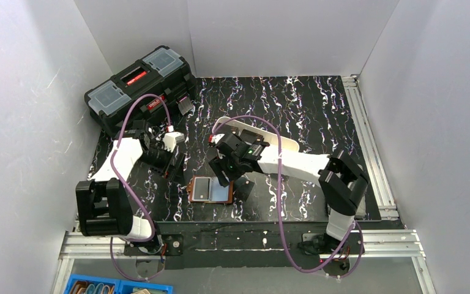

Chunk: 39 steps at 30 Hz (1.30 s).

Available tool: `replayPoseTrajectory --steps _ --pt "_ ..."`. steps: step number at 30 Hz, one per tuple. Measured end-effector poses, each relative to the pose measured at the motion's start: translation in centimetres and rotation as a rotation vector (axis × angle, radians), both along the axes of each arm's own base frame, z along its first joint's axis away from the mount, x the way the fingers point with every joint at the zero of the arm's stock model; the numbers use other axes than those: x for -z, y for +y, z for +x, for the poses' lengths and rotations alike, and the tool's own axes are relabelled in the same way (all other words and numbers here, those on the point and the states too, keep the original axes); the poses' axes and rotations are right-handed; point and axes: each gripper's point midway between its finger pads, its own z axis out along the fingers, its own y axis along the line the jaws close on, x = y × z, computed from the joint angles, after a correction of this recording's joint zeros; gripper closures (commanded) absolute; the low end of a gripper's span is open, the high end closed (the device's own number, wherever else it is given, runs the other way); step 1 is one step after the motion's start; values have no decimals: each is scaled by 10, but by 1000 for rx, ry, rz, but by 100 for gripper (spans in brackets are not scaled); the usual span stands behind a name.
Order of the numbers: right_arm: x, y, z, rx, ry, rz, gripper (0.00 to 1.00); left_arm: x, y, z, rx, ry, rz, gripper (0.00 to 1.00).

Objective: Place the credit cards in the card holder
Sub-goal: Turn over the card slot in the card holder.

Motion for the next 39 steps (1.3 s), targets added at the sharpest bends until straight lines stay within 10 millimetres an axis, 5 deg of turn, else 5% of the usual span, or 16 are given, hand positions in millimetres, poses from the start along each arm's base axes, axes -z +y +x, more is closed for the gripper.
replayPoseTrajectory --steps 3,16,20,32,39 --pt "3 -11 -2 18 11 -16 36 -6 3 3 1 -26 -1 1" --pt "12 -3 0 27 30 -18 35 -12 3 -1 27 -41 0 1" --pt "18 4 -6 6 45 -20 22 -14 3 -3 30 -50 1 1" --pt "-12 66 -29 -200 -159 24 4 -1 8 -8 -17 82 25 1" --pt "8 93 -36 -294 -264 -56 6 5 23 -10 -77 132 74 1"
